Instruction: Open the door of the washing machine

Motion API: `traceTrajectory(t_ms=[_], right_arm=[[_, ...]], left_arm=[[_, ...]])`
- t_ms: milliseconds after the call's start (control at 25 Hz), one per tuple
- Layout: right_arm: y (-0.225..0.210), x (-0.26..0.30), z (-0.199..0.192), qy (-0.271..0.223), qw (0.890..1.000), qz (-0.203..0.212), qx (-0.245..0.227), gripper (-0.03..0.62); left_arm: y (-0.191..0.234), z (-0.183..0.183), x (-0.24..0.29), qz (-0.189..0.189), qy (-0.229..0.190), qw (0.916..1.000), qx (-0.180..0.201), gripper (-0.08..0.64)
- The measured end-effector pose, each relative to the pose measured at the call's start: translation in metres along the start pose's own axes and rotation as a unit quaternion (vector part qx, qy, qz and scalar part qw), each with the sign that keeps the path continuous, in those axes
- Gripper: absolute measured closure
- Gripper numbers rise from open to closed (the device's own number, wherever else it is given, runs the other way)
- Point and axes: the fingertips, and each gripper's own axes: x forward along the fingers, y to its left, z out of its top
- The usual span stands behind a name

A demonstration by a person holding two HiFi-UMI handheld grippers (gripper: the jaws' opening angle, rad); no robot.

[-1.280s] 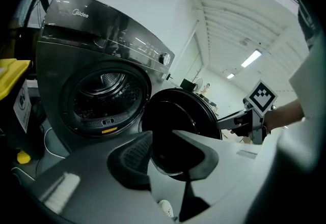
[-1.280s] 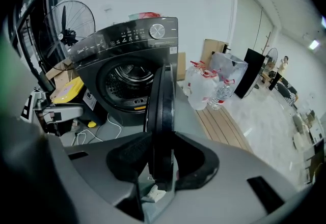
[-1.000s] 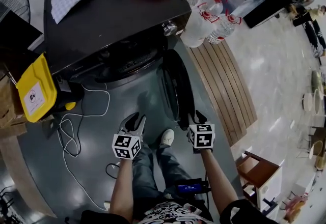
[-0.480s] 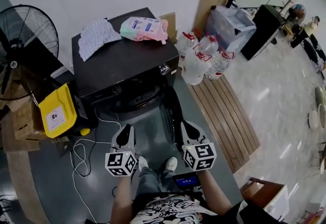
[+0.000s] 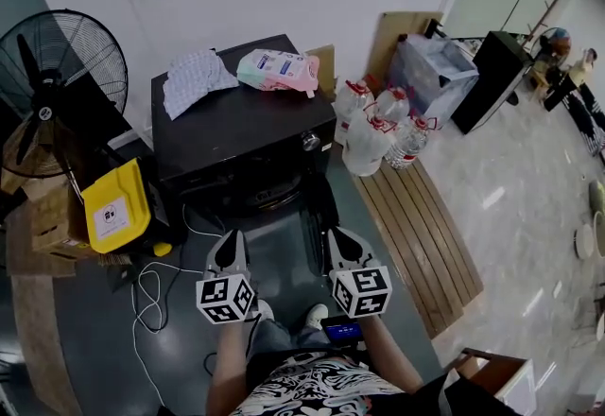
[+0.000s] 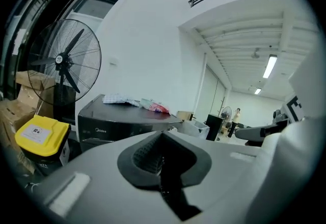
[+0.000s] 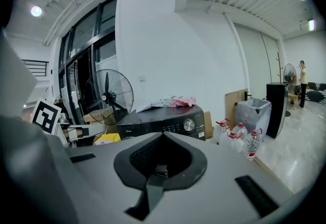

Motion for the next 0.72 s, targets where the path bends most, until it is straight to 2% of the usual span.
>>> traceTrajectory(t_ms=[120,720], right_arm=[[0.001,0.000,-0.001,0.003,1.000,0.001,-0.007,0.591],[-0.001,0.000,-0.016,0.020,1.000,0.002,-0.008,0.591]], left_arm=[[0.004,0.000,-0.002,0.006,-0.006,0.9999,-0.012,0.558],[-0.005,-0.002,-0.006,-0.002,-0.006,1.0000,0.002,0.558]])
